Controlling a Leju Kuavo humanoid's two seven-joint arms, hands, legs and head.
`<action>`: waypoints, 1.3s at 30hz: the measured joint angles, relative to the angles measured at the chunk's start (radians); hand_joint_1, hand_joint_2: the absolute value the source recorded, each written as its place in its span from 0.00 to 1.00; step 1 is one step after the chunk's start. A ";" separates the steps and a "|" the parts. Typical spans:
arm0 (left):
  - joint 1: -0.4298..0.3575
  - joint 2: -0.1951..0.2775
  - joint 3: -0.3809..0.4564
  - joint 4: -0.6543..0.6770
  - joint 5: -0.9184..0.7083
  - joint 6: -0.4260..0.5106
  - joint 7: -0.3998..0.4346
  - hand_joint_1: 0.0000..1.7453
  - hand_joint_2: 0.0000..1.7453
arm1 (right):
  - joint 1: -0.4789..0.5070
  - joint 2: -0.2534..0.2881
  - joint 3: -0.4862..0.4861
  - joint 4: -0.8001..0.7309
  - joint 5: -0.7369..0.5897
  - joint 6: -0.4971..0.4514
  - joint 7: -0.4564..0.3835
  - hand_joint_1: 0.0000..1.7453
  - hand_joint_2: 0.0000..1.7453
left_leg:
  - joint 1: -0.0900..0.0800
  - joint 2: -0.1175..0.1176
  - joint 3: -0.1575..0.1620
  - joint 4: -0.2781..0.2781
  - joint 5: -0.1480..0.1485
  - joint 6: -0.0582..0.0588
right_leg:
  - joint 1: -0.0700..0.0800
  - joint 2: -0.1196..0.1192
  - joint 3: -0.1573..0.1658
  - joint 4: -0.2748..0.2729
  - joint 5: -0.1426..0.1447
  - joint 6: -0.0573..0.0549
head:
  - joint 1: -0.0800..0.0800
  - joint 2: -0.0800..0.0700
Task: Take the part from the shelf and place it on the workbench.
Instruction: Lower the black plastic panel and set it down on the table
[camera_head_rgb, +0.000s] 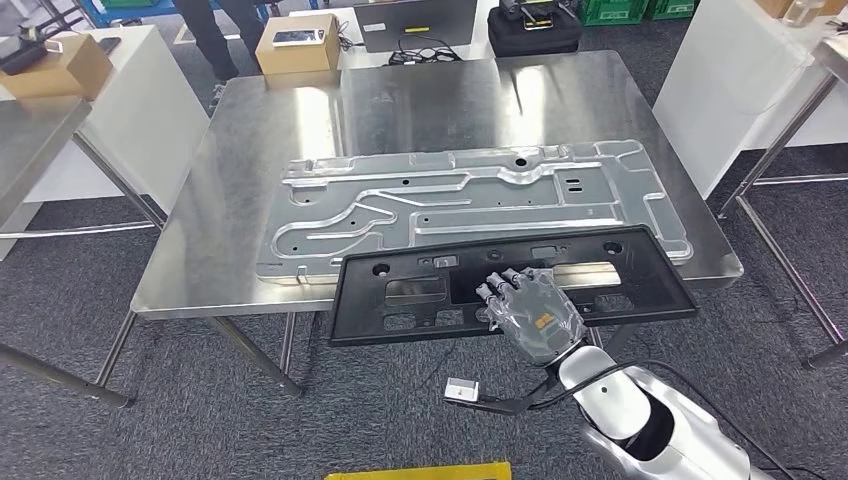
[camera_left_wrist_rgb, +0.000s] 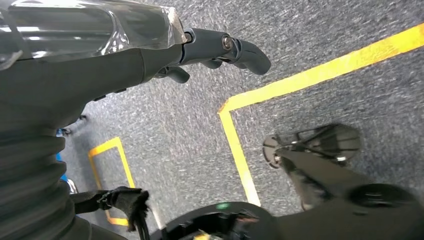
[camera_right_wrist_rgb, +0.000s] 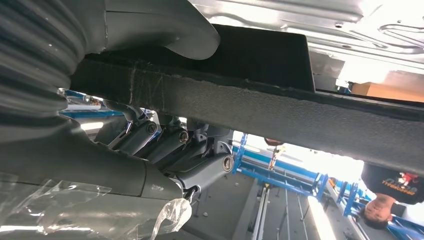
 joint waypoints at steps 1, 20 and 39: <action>0.002 0.000 0.000 0.000 -0.001 0.000 0.000 0.00 1.00 | 0.001 0.000 0.000 0.000 0.000 0.000 0.000 0.97 1.00 | 0.001 0.000 0.002 -0.026 0.030 0.002 | 0.000 0.001 0.007 0.000 -0.005 0.001 | 0.000 0.000; -0.001 0.001 0.000 0.001 -0.007 -0.004 0.010 0.00 1.00 | 0.032 -0.005 -0.005 0.000 0.005 -0.006 -0.010 0.97 1.00 | 0.000 -0.002 0.217 -0.370 0.123 0.020 | -0.003 0.002 -0.058 0.071 0.012 0.052 | 0.000 0.000; -0.002 0.002 0.000 0.002 -0.008 -0.005 0.017 0.00 1.00 | 0.037 -0.004 -0.006 -0.005 -0.003 -0.003 -0.016 0.97 1.00 | -0.022 0.004 0.135 -0.378 0.204 0.041 | 0.011 0.013 0.097 -0.018 -0.067 0.025 | 0.000 0.000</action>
